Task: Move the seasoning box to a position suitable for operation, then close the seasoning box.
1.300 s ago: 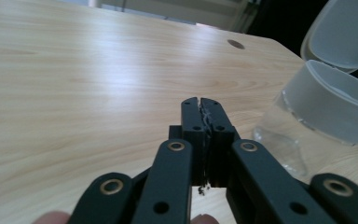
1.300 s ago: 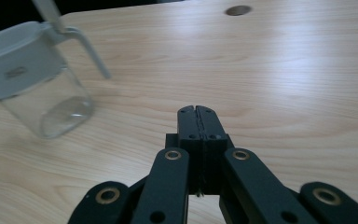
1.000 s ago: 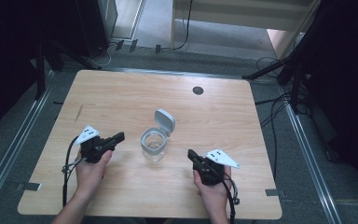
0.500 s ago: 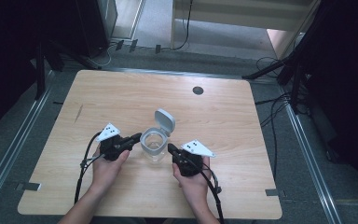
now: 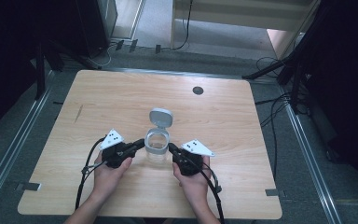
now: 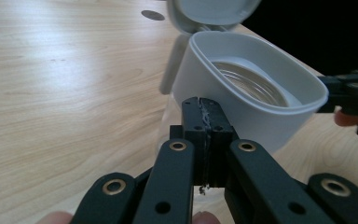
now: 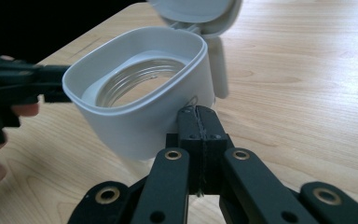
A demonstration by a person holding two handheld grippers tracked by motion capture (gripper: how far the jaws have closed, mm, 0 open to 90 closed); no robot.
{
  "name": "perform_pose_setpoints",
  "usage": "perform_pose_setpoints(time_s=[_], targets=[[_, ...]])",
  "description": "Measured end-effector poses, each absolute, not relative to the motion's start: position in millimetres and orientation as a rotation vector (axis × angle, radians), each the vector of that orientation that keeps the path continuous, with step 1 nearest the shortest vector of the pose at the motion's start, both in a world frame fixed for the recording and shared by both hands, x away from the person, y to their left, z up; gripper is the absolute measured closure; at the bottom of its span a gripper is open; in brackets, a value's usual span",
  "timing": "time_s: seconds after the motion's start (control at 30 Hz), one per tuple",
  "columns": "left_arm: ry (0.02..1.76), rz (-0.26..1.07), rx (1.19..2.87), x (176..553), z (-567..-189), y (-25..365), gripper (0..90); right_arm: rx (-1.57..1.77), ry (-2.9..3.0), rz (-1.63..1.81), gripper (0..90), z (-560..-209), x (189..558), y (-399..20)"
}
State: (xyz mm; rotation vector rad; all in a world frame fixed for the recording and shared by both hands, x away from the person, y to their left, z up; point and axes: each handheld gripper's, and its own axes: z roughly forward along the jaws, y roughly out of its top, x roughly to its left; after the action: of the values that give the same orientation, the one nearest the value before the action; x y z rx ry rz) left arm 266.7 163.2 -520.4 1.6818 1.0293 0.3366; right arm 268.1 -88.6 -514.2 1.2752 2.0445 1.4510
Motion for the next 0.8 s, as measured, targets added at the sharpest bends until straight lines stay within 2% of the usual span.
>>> perform_pose_setpoints(time_s=[0.07,0.23,0.3,0.4,0.53,0.67,0.8], targets=[[1.024,0.344,1.69,264.4,-520.3,161.7,90.0,1.28,2.047,1.456,90.0,-514.1,269.8,-90.8],[1.063,0.362,1.631,263.7,-522.1,179.7,78.0,1.271,2.053,1.445,90.0,-513.9,274.0,-96.4],[1.095,0.423,1.589,262.3,-525.7,199.0,64.7,1.271,2.049,1.441,90.0,-511.9,275.1,-100.1],[1.182,0.506,1.558,255.9,-533.1,233.8,39.5,1.281,2.04,1.444,90.0,-508.7,278.0,-106.5],[1.292,0.542,1.507,242.6,-542.0,281.4,18.5,1.269,2.041,1.432,90.0,-503.2,284.2,-112.5],[1.329,0.549,1.483,230.6,-545.3,320.0,13.5,1.276,2.025,1.43,90.0,-494.0,296.4,-115.6],[1.351,0.523,1.45,226.6,-548.8,333.7,13.8,1.277,2.016,1.407,90.0,-481.3,310.4,-114.4]])
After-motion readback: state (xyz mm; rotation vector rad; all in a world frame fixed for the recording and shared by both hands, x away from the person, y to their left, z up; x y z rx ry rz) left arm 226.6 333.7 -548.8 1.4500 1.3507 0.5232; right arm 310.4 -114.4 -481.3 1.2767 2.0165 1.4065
